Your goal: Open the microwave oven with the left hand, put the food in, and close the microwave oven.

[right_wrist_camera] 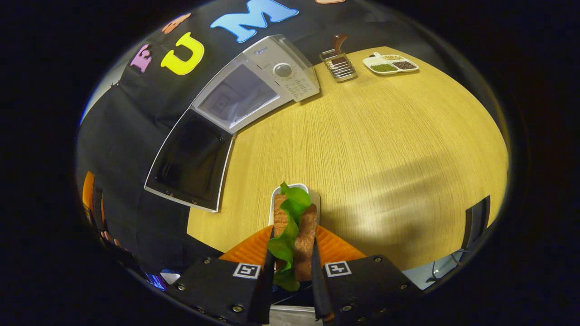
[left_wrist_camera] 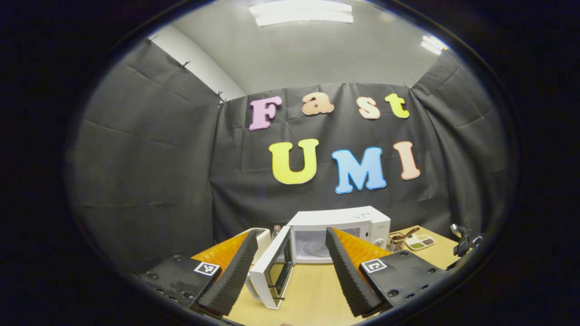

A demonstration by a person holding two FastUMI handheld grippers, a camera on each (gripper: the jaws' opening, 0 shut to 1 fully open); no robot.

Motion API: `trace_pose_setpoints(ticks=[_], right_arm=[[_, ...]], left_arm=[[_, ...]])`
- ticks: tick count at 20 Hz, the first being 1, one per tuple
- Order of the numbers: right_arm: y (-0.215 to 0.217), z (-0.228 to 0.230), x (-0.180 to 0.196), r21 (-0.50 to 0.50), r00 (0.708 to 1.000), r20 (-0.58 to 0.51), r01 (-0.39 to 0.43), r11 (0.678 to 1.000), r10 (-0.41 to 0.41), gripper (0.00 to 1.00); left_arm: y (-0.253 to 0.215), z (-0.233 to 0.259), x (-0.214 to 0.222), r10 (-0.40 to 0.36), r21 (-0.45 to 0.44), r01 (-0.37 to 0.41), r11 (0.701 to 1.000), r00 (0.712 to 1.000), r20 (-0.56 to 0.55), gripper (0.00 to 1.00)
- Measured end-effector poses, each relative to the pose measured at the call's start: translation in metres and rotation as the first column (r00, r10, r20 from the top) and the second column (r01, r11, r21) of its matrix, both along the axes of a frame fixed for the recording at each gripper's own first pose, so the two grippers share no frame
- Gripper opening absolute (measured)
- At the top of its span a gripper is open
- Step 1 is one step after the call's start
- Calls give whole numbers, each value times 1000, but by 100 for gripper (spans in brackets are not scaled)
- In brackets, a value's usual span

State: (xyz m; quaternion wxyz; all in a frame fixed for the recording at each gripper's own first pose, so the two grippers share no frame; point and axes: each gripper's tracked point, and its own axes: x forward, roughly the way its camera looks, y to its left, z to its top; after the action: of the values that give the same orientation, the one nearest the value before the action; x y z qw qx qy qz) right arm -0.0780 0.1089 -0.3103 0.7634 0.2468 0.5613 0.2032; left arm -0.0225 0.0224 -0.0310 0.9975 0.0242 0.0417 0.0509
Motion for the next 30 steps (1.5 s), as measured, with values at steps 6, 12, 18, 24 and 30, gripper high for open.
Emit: trace_pose_setpoints(ticks=[6,12,18,24,30], right_arm=[[13,29,19,62,998,54,25,998,-28,37],[39,65,63,103,985,151,70,992,-85,37],[76,85,106,138,964,204,146,980,-172,37],[120,91,146,156,937,249,212,965,-246,37],[164,89,188,166,904,297,267,949,-307,37]], left_arm=[[8,1,2,14,20,-14,1000,1000,0,99],[27,0,22,8,0,-8,1000,1000,13,96],[64,-2,46,4,-7,-4,1000,1000,24,97],[115,-11,71,25,-16,-25,1000,1000,13,97],[169,-30,87,57,-19,-57,998,998,-18,96]])
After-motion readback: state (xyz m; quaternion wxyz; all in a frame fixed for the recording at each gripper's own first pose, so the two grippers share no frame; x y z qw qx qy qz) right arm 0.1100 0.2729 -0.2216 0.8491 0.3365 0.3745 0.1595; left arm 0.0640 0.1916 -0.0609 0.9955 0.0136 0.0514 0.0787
